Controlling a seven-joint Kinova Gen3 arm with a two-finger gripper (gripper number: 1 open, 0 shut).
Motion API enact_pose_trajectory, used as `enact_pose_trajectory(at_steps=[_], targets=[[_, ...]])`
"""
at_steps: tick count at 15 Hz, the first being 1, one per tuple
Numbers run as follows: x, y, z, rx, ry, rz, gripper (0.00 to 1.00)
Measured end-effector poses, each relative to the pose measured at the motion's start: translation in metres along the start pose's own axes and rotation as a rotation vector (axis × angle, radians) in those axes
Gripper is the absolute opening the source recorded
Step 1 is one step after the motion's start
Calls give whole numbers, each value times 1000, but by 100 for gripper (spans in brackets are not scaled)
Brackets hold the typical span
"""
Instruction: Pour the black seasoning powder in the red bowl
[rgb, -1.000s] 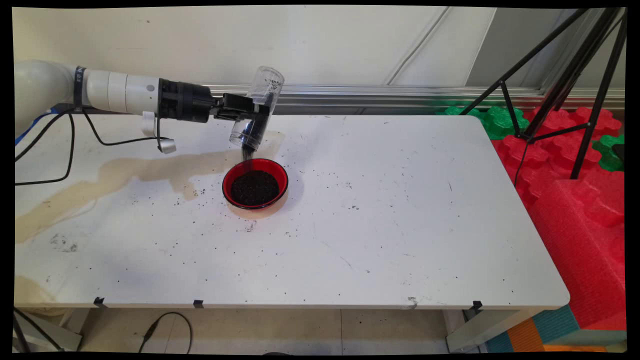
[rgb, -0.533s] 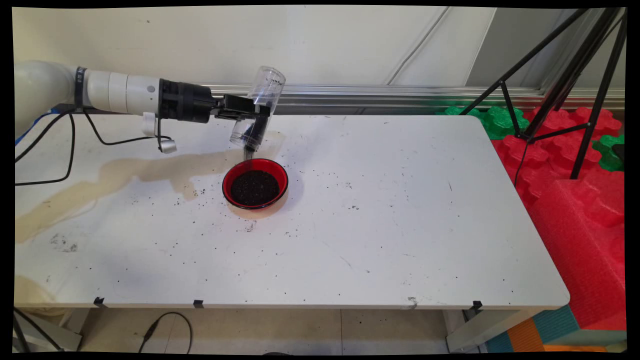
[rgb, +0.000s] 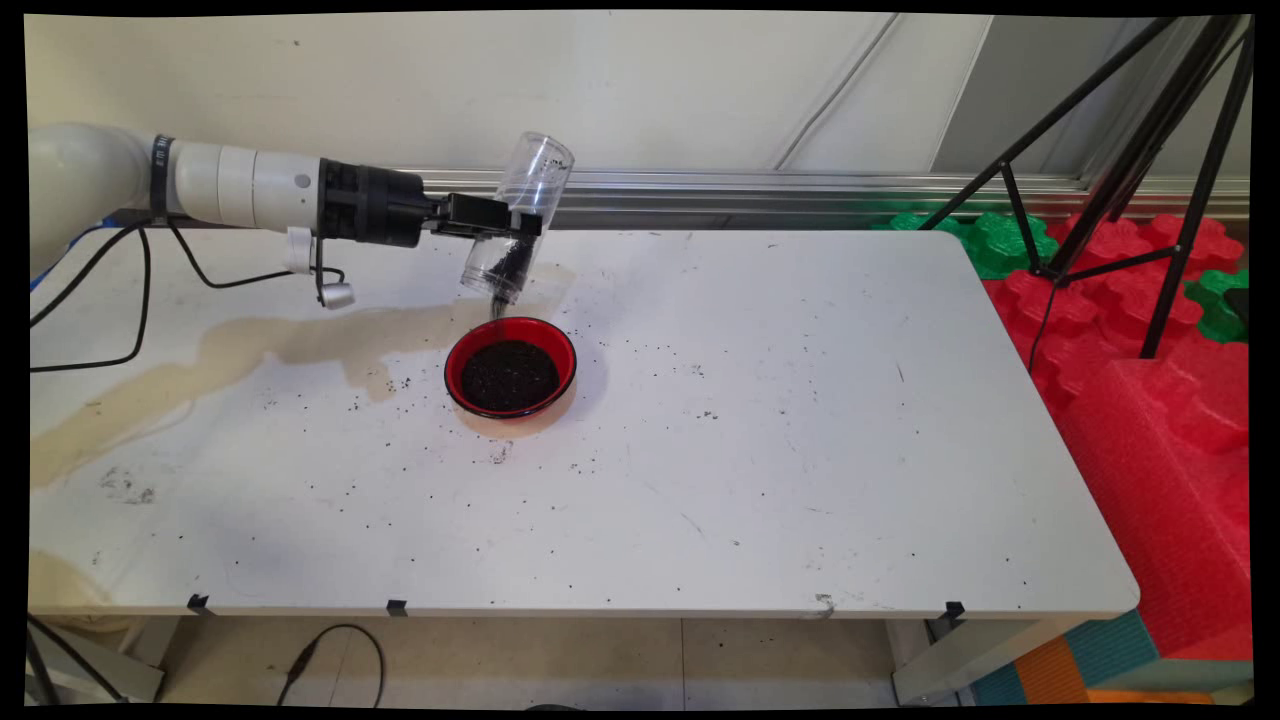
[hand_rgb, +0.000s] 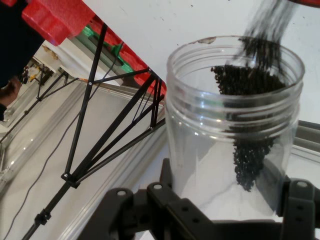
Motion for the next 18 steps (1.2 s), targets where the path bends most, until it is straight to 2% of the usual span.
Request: enact_pose_trajectory(at_steps=[18], targets=[[4, -6, 2, 29, 8, 190, 0]])
